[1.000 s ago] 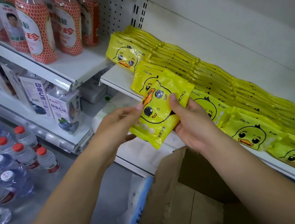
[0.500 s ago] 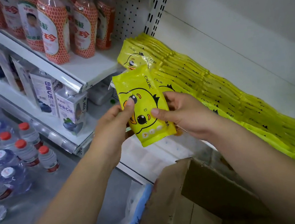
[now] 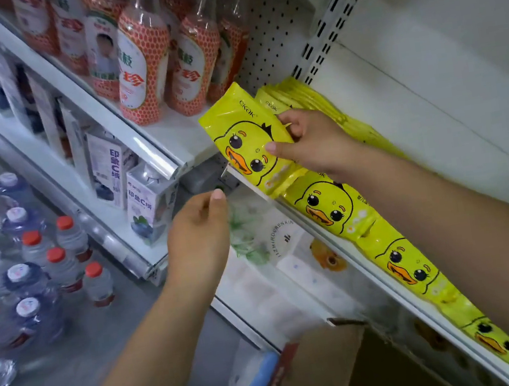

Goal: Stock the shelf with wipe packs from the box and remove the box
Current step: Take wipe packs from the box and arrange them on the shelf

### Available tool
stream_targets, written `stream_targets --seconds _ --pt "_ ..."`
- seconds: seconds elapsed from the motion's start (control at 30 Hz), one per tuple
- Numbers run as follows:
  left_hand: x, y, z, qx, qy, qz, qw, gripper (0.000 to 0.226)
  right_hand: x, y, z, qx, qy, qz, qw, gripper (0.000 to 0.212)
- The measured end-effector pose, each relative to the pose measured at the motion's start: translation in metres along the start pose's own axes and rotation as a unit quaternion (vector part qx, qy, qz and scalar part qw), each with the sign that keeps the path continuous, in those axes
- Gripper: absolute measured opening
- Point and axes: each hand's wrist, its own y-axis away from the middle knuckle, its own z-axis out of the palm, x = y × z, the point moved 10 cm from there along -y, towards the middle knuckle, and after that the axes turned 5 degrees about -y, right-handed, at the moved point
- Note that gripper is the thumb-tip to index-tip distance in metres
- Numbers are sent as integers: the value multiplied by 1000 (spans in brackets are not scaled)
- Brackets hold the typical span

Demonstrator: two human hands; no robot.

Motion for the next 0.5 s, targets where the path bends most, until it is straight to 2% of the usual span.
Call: stream_targets --seconds 0.1,0.23,0.37,0.5 --pt "11 -5 10 -12 -150 61 987 30 -11 -37 -14 53 42 -41 997 39" --pt "7 -15 43 -82 -306 131 939 41 -12 -71 -25 83 175 -72 979 40" --pt "10 -21 65 -113 -368 195 902 45 7 -85 -24 72 250 -61 964 46" --pt "9 -28 80 -134 -397 205 884 50 25 -83 -26 70 253 -55 963 46"
